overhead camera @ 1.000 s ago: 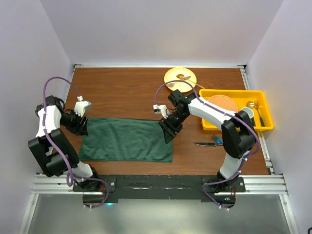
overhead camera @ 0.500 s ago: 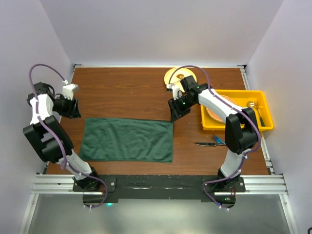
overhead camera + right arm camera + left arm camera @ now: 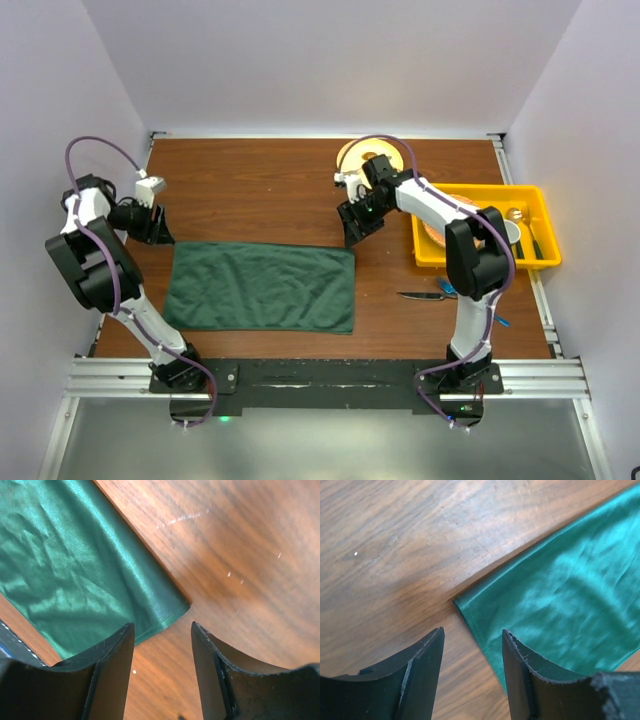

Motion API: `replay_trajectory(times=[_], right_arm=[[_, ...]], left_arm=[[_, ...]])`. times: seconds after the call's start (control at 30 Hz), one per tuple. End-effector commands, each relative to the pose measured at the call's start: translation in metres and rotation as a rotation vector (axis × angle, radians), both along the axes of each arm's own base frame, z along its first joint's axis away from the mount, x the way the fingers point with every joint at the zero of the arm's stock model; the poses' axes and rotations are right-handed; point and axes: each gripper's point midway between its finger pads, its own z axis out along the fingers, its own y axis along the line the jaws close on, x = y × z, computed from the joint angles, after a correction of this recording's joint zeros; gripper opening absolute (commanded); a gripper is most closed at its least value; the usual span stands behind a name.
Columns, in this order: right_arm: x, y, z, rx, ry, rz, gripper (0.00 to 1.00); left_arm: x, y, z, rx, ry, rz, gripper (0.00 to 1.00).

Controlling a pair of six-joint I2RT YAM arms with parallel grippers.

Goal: Fold the napkin into a case and place the utensils inside
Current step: Move the rectangle-folded napkin to the center of the board.

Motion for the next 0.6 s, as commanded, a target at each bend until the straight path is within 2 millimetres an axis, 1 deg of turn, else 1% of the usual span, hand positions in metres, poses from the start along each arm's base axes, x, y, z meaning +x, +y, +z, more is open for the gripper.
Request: replay_trajectory(times=[0.0, 0.03, 0.1, 0.13, 0.17, 0.2, 0.23, 0.3, 0.33, 0.37, 0.57], right_arm=[[0.022, 0.016, 0.031, 0.052, -0.144, 0.183, 0.56], [0.023, 0.017, 0.029, 0.041, -0.136, 0.211, 0.56], [0.025, 0.018, 0.026, 0.021, -0.153, 0.284, 0.58], [0.026, 0.018, 0.021, 0.007, -0.148, 0.316, 0.58], [0.027, 0.02, 0.019, 0.003, -0.152, 0.329, 0.58], [0.027, 0.022, 0.017, -0.002, -0.149, 0.343, 0.58], [0.029, 0.023, 0.017, -0.002, -0.156, 0.362, 0.58], [0.027, 0.026, 0.009, -0.004, -0.136, 0.384, 0.57], [0.026, 0.027, 0.009, -0.004, -0.128, 0.406, 0.57], [0.021, 0.029, 0.002, -0.008, -0.104, 0.426, 0.57], [0.015, 0.027, -0.01, -0.025, -0.075, 0.456, 0.55]], left_arm=[[-0.004, -0.008, 0.011, 0.092, -0.073, -0.266, 0.55], [0.0, -0.006, 0.011, 0.13, -0.109, -0.368, 0.57], [0.001, -0.007, 0.012, 0.153, -0.111, -0.435, 0.57], [0.009, -0.004, 0.015, 0.175, -0.14, -0.471, 0.57], [0.012, -0.005, 0.017, 0.182, -0.151, -0.493, 0.58], [0.011, -0.007, 0.017, 0.188, -0.141, -0.52, 0.58], [0.013, -0.012, 0.014, 0.199, -0.141, -0.568, 0.58], [0.011, -0.015, 0.009, 0.229, -0.126, -0.62, 0.57], [0.01, -0.021, 0.005, 0.235, -0.128, -0.661, 0.57], [0.009, -0.024, 0.002, 0.24, -0.129, -0.681, 0.58], [0.008, -0.03, -0.016, 0.263, -0.111, -0.747, 0.52]])
